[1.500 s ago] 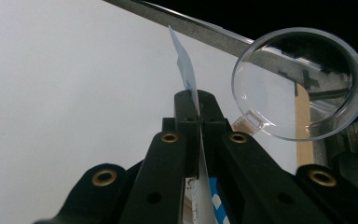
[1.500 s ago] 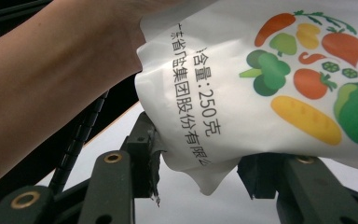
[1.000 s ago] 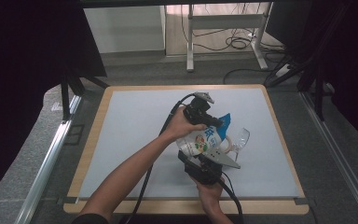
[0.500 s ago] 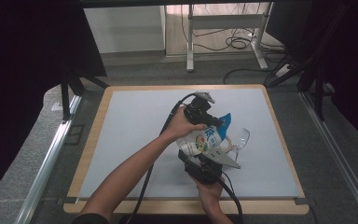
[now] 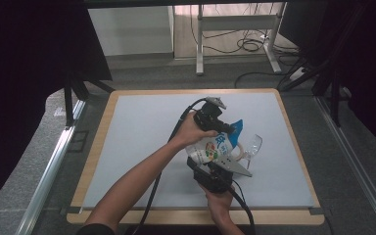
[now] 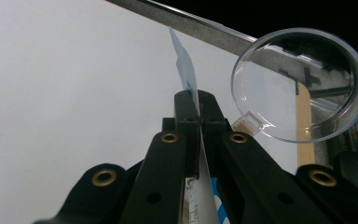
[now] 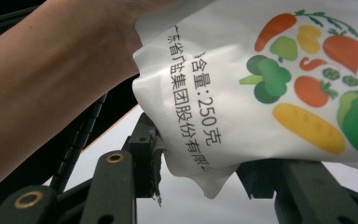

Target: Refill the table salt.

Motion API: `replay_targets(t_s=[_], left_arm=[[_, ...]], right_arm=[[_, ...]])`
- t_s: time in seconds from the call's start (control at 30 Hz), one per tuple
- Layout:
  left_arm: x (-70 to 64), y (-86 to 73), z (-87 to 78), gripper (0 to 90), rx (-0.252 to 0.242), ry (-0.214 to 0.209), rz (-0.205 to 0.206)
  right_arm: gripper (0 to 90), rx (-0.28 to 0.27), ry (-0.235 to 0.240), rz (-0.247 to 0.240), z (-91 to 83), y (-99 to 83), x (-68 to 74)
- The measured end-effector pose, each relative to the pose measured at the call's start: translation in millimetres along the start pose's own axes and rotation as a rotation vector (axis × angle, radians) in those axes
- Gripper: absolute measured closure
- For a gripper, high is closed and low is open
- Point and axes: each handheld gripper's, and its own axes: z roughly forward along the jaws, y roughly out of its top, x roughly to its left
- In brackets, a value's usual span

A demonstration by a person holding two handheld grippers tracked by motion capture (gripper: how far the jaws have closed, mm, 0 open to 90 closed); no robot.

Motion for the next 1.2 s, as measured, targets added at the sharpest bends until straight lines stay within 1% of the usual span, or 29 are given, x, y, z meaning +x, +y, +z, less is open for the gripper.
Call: replay_targets(t_s=[0.13,0.23,0.67,0.83,0.97,1.2], left_arm=[[-1.2,0.4,-0.2,89.6,-0.002,-0.003,-0.003],[-2.1,0.8,0.2,89.6,0.0,-0.003,0.004],[-1.5,-0.2,-1.6,89.5,-0.01,-0.007,-0.004],[-1.7,-0.4,-2.7,89.5,-0.012,-0.008,-0.005],[-1.5,-0.5,-3.2,89.5,-0.011,-0.009,-0.006],[-1.3,0.1,-3.9,89.5,-0.009,-0.009,-0.008]], right_arm=[[55.9,0.001,-0.002,-0.01,-0.2,0.1,0.2],[56.2,0.0,-0.006,-0.024,0.0,-0.1,0.7],[58.5,0.007,-0.016,-0.059,0.2,-0.6,0.0],[58.6,0.007,-0.013,-0.057,0.3,-0.6,0.3],[58.6,0.009,-0.005,-0.041,-0.1,-0.2,0.2],[58.7,0.007,0.006,-0.026,-0.1,0.7,-0.7]])
